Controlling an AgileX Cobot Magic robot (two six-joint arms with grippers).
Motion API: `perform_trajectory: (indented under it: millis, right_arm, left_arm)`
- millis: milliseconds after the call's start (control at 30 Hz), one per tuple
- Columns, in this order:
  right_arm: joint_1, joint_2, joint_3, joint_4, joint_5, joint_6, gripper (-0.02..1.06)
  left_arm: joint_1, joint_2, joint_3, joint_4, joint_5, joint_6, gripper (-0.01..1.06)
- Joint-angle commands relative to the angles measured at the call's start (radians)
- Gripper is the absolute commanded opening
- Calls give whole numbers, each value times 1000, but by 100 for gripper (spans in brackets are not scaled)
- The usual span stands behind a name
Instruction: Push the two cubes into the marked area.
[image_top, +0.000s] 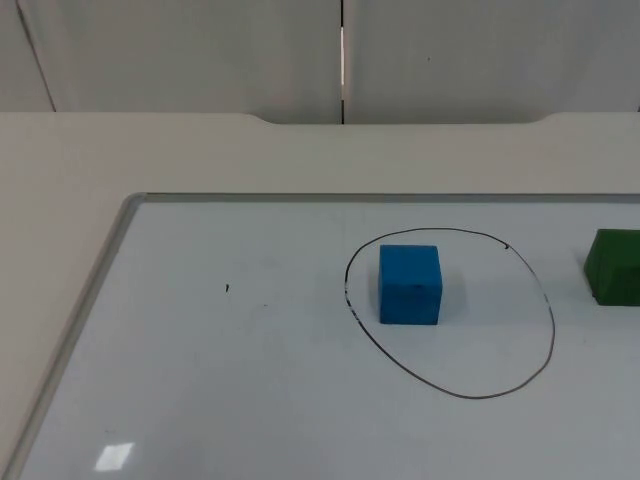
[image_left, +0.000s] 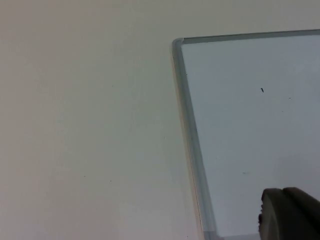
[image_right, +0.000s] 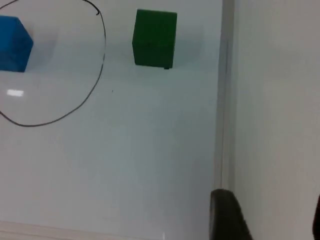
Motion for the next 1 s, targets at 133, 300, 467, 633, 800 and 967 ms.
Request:
perform_trajectory:
  millis: [133,300,467,633,800,967]
  right_arm:
    - [-6,201,-60,-1,-119,5,36]
    - [-6,391,-133,1,-166,5,18]
    - [-6,572,-216,20,-182,14,0]
    - [-6,695,-261,31,-272,16,0]
    - [-6,831,-305,20,-346,16,0]
    - [-6,909,-339,20,-354,16,0]
  left_arm:
    - [2,-3,5,6,-13,-8,0]
    - [2,-3,5,11,-15,-8,0]
    - [2,-3,32,25,-84,-5,0]
    - [2,-3,45,25,-103,1,0]
    - [2,-3,45,25,-103,3,0]
    - [2,-3,45,25,-103,3,0]
